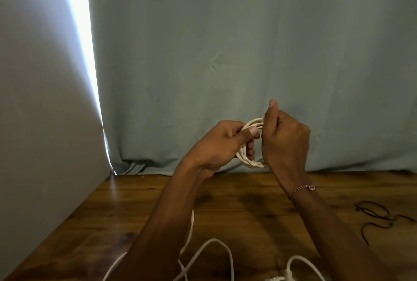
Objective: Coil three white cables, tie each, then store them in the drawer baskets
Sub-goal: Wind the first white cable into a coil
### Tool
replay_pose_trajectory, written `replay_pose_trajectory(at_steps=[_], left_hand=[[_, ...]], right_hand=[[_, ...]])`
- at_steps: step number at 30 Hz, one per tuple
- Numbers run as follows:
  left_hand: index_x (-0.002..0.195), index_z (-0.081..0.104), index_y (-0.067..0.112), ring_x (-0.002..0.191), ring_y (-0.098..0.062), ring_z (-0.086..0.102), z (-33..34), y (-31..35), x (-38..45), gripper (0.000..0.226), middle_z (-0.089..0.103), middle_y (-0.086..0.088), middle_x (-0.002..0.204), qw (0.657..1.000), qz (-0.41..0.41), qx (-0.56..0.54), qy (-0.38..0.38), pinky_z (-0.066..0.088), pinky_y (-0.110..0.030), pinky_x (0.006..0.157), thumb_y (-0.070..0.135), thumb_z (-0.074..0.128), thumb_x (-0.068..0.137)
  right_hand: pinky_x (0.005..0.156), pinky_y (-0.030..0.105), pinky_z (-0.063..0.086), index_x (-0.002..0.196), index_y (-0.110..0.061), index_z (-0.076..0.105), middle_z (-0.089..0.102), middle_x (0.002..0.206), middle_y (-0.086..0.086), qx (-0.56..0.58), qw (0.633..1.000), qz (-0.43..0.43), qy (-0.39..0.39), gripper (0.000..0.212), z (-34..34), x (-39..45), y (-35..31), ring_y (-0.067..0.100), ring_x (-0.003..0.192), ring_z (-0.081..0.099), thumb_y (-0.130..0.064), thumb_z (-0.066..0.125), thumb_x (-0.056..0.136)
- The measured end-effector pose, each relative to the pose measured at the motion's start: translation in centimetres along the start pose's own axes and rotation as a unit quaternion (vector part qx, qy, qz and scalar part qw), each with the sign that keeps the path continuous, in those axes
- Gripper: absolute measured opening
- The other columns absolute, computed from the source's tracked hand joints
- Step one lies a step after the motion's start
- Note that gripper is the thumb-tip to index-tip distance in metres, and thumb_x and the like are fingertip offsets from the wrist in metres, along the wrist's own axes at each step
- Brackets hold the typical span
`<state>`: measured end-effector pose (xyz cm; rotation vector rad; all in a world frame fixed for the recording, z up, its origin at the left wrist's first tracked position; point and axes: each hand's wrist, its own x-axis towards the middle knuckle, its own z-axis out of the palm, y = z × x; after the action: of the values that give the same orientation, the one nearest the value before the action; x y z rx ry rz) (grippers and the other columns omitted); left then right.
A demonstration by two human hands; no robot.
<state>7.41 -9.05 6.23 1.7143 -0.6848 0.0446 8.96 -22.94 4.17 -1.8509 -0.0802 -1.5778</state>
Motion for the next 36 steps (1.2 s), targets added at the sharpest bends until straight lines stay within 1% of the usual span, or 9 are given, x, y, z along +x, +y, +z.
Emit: replay_pose_trajectory(at_steps=[3,8,17,21,24,26,28,33,36], left_hand=[[0.094,0.063,0.0,0.065,-0.017,0.06,0.2,0.1,-0.1,0.027,0.058,-0.007,0.071,0.995,-0.023,-0.098,-0.016,0.059,-0.032,0.068,0.019,0.049,0.107],[0.091,0.058,0.006,0.057,-0.013,0.051,0.7,0.1,0.0,0.026,0.049,-0.001,0.064,0.978,-0.039,-0.202,-0.015,0.052,-0.027,0.057,0.024,0.049,0.106],[0.088,0.054,0.007,0.047,-0.012,0.05,0.9,0.0,0.1,0.025,0.049,0.0,0.055,0.949,-0.017,-0.314,-0.038,0.051,-0.027,0.05,0.03,0.052,0.1],[0.083,0.052,0.012,0.04,-0.005,0.033,0.8,-0.1,0.3,0.03,0.036,0.004,0.055,0.948,-0.023,-0.316,-0.029,0.033,-0.019,0.04,0.033,0.049,0.105],[0.074,0.047,0.015,0.037,-0.005,0.025,0.6,-0.2,0.5,0.038,0.03,0.004,0.052,0.961,-0.036,-0.272,0.022,0.021,-0.019,0.036,0.035,0.047,0.106],[0.069,0.045,0.017,0.036,-0.006,0.023,0.1,-0.1,0.5,0.041,0.029,0.003,0.05,0.962,-0.048,-0.264,0.042,0.019,-0.018,0.035,0.034,0.046,0.106],[0.066,0.044,0.018,0.035,-0.006,0.023,-0.4,0.0,0.4,0.043,0.029,0.004,0.049,0.961,-0.057,-0.267,0.043,0.02,-0.017,0.034,0.034,0.047,0.106],[0.063,0.042,0.019,0.037,-0.008,0.021,0.0,0.5,0.4,0.046,0.029,0.003,0.05,0.97,-0.049,-0.229,0.068,0.017,-0.019,0.037,0.037,0.048,0.105],[0.064,0.044,0.019,0.039,-0.009,0.021,-0.3,0.3,0.4,0.046,0.03,0.003,0.051,0.974,-0.047,-0.193,0.109,0.019,-0.019,0.038,0.037,0.048,0.106]], right_hand=[[0.044,0.024,0.021,0.054,-0.02,0.04,0.037,0.045,-0.006,0.014,1.0,0.022,-0.006,0.059,0.4,-0.1,-0.2,0.013,0.039,0.037,-0.043,0.039,0.108],[0.043,0.032,0.029,0.056,-0.011,0.048,0.046,0.047,0.0,0.066,0.997,0.034,-0.01,0.061,0.1,-0.1,-0.6,0.017,0.043,0.044,-0.042,0.039,0.108],[0.053,0.04,0.04,0.063,-0.003,0.058,0.06,0.057,0.014,0.14,0.987,0.052,-0.056,0.061,-0.8,0.3,-1.6,0.028,0.053,0.057,-0.037,0.037,0.109],[0.049,0.042,0.05,0.066,-0.001,0.058,0.058,0.057,0.019,0.164,0.976,0.074,-0.124,0.064,-1.3,0.7,-1.6,0.034,0.053,0.059,-0.044,0.037,0.107],[0.053,0.027,0.051,0.085,-0.006,0.064,0.063,0.065,0.011,0.193,0.931,0.15,-0.269,0.052,-1.9,1.3,-1.5,0.02,0.055,0.062,-0.044,0.036,0.108],[0.058,0.028,0.053,0.102,-0.01,0.065,0.066,0.07,0.004,0.266,0.862,0.238,-0.36,0.039,-2.5,2.0,-1.4,0.015,0.06,0.064,-0.038,0.038,0.109],[0.059,0.031,0.056,0.111,-0.011,0.065,0.071,0.077,0.003,0.33,0.805,0.302,-0.389,0.029,-2.8,2.5,-1.2,0.017,0.062,0.068,-0.034,0.047,0.106],[0.049,0.025,0.054,0.088,-0.011,0.071,0.075,0.08,0.005,0.335,0.807,0.341,-0.347,0.023,-2.3,1.8,-1.1,0.014,0.057,0.069,-0.028,0.061,0.099],[0.064,0.033,0.061,0.084,-0.01,0.072,0.076,0.081,0.011,0.318,0.805,0.341,-0.368,0.057,-2.5,2.0,-1.5,0.021,0.07,0.075,-0.055,0.043,0.101]])
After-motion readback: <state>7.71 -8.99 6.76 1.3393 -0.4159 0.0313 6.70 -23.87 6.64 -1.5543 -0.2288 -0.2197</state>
